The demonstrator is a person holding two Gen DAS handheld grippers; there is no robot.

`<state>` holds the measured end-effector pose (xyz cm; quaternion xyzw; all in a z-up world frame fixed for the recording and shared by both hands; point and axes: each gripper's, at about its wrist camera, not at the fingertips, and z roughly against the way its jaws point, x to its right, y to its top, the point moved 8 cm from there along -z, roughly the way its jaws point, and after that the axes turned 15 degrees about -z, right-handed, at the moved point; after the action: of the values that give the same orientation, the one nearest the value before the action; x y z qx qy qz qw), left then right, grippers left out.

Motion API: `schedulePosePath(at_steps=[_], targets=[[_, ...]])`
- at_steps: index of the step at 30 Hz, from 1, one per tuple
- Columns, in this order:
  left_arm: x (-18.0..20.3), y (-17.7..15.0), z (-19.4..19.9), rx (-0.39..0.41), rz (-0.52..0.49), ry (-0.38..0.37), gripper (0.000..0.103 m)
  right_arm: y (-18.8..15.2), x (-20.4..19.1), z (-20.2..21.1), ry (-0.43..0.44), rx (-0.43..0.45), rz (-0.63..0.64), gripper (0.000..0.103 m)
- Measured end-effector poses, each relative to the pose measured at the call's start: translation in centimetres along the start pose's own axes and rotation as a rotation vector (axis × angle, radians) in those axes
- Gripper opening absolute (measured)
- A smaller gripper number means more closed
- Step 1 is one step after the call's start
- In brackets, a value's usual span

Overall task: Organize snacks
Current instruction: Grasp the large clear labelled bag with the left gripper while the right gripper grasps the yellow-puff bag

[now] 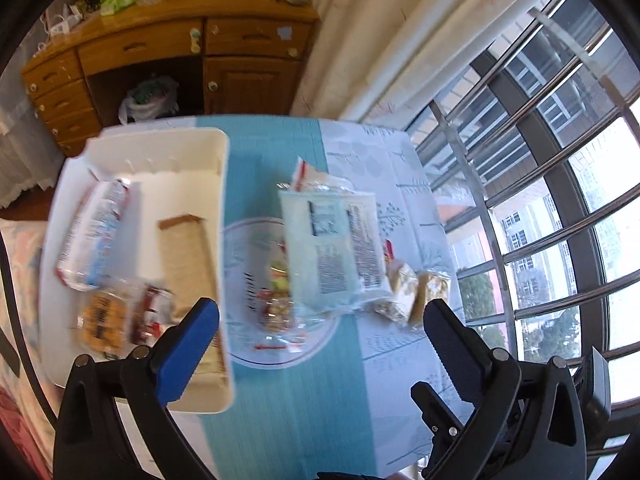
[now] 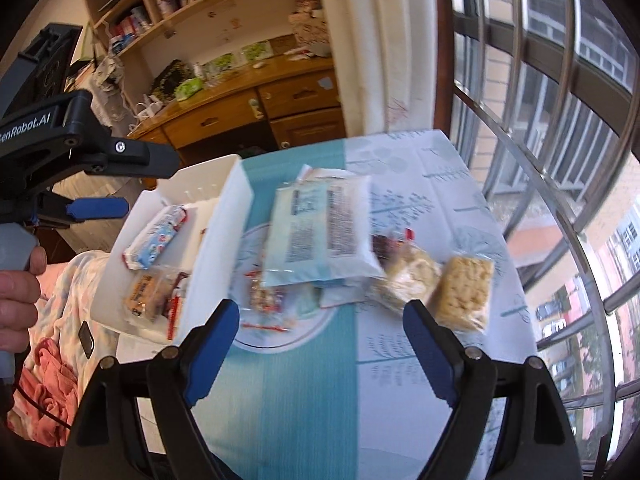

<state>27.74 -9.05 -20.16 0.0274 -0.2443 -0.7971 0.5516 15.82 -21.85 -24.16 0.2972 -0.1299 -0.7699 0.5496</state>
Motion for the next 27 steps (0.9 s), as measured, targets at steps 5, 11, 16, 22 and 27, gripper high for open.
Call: schedulePosePath(at_steps=[5,11,16,22,27], targets=[[1.3,0.6,-3.7,-0.070,0.027,-0.003,0.102,1.0,3.8,-1.2,-0.016,-0.038,-0.081,0.085],[1.8,0.9,-8.6,-0.163,0.069,0.015,0.102,1.5,8.5,-3.6,-0.063,-0.102,-0.189,0.085],[1.8,0.8,-12.9,-0.243,0.107,0.032,0.102,1.8,11.0,-5.7,-0.099,-0.135,-0.221,0.085],[1.4,1.1,-16.9,-0.300,0.132,0.069,0.102,1.7,13.1,-8.4,-0.136,-0.175,-0.229,0.085],[0.7,1.5,-19.2,-0.339,0.141,0.134,0.102,1.7,14.4,-10.1,-0.156,-0.201,-0.221,0.085]])
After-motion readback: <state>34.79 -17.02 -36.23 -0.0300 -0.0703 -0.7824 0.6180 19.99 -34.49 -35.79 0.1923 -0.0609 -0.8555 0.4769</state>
